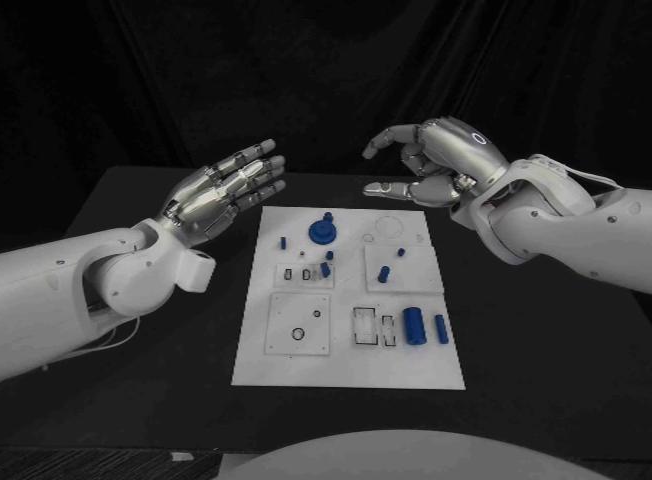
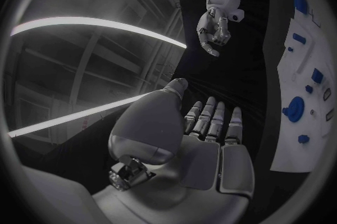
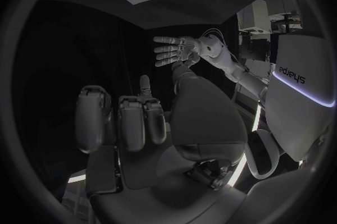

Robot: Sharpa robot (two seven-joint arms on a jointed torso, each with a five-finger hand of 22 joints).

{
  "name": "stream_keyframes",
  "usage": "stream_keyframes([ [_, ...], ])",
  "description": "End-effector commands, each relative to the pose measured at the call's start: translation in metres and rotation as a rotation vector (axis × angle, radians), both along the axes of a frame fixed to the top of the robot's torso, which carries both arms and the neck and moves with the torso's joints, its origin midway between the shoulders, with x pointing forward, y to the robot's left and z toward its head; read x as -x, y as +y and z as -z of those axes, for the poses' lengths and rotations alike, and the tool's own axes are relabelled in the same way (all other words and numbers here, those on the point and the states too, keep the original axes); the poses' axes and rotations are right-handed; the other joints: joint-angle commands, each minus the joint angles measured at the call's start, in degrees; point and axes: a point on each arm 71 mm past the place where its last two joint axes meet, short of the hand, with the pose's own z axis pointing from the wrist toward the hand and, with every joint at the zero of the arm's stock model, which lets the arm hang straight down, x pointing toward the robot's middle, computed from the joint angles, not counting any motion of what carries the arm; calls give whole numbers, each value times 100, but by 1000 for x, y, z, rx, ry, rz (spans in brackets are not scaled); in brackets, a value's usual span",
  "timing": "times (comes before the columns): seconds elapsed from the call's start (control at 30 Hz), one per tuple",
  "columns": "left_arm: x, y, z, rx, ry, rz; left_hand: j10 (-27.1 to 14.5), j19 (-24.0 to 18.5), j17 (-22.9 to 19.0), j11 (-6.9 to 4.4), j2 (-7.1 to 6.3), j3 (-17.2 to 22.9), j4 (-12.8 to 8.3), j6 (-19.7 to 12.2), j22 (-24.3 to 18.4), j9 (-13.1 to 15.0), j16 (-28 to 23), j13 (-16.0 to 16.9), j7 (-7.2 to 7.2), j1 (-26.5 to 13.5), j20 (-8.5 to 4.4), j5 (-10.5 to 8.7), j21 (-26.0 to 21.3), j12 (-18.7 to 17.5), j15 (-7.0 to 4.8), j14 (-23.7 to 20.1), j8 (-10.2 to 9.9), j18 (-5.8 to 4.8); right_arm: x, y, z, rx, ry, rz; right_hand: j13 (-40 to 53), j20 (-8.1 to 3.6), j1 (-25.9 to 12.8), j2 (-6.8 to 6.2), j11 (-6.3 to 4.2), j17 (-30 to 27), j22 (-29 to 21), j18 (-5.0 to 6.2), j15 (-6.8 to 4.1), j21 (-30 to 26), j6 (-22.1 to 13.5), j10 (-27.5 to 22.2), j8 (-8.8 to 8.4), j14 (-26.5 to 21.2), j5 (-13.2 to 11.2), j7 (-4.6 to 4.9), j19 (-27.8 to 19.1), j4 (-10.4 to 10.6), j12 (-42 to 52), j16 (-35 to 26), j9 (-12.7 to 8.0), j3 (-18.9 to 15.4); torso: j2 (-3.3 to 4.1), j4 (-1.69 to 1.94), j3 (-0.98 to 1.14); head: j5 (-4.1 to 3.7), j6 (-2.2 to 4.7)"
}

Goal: Assemble the parts on the task board

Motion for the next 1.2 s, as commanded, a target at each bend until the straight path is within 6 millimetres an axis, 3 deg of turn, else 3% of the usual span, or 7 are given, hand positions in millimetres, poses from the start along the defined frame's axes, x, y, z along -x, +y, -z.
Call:
stream_keyframes([
  [0.03, -5, -6, -4, -184, -125, 8, 617, 1487, 592, 113, -79, -30, 281, 276, 446, 40, 570, 627, 107, 62, 80, -335, 861, 344, 81, 993, 102, 48, 2, -3, 7, -8, -46, -35, 1506, -21, -3, 54, -37, 1284, 1204, -35, -35, 21, 51, 610, 29, 550, 33, 5, 213, 4, 14, 14, -2, 28, -110, -149, 74, 143, 1],
  [0.2, -9, -18, -1, -384, -197, 17, 2457, 3666, 1667, 68, -194, 270, 124, 2231, 1145, 335, 2743, 2234, 652, 684, 67, -913, 2325, 2085, 85, 3030, 751, 105, 4, -14, 28, 5, 2, -17, 1506, -25, 36, 167, -31, 1272, 1200, -33, -32, 13, 89, 610, 61, 547, 171, 15, 208, -8, 14, 6, -20, 80, -188, -247, 151, 283, -26],
  [0.37, -12, -33, 8, -537, -152, 61, 4042, 4435, 4597, -231, -366, 409, 365, 3067, 2528, 531, 6567, 5221, 765, 829, -318, -1346, 4348, 6074, -372, 4282, 1380, -50, 9, -24, 45, 10, 50, -4, 1506, -17, 156, 317, -14, 1271, 1196, -31, -20, 8, 188, 610, 112, 547, 535, 37, 202, -26, 14, 5, -53, 139, -267, -334, 250, 378, -126],
  [0.4, -12, -38, 11, -586, -153, 78, 5336, 4729, 6504, -248, -340, 454, 375, 2933, 4043, 578, 7851, 6546, 630, 925, -412, -1366, 5806, 7523, -338, 5730, 1566, -240, 10, -26, 49, 13, 61, -1, 1506, -14, 177, 342, -11, 1265, 1196, -31, -17, 9, 198, 610, 113, 545, 598, 41, 202, -27, 14, 1, -64, 146, -276, -349, 264, 411, -144],
  [0.47, -14, -43, 14, -650, -167, 94, 7033, 5793, 8118, -267, -412, 272, 520, 2962, 6039, 700, 8215, 7580, 711, 663, -470, -1621, 7165, 8340, -311, 7613, 1872, -515, 12, -29, 52, 15, 74, 4, 1506, -12, 203, 360, -8, 1264, 1195, -31, -15, 7, 201, 610, 111, 545, 658, 44, 200, -30, 14, 1, -77, 152, -307, -397, 317, 479, -189],
  [0.8, -21, -76, 28, -1125, -241, 271, 7063, 7701, 8188, -377, -240, -487, 726, 2906, 8288, 1364, 8225, 7597, 581, -978, -464, -2466, 8411, 8352, -435, 7702, 2900, -849, 15, -35, 60, 20, 111, 25, 1506, -4, 232, 411, 3, 1246, 1191, -28, -5, -4, 214, 610, 104, 540, 824, 59, 194, -20, 14, -13, -113, 157, -360, -478, 445, 615, -216],
  [1.2, -28, -91, 24, -1409, -246, 386, 7063, 7704, 8188, -482, -60, -627, 649, 3232, 8324, 1795, 8225, 7597, 441, -1383, -465, -2454, 8415, 8352, -525, 7702, 3188, -843, 12, -36, 64, 39, 164, 48, 1506, 4, 112, 460, 17, 1256, 1192, -29, 5, 3, 263, 610, 109, 543, 899, 74, 196, -1, 14, -5, -141, 117, -376, -474, 427, 537, -216],
])
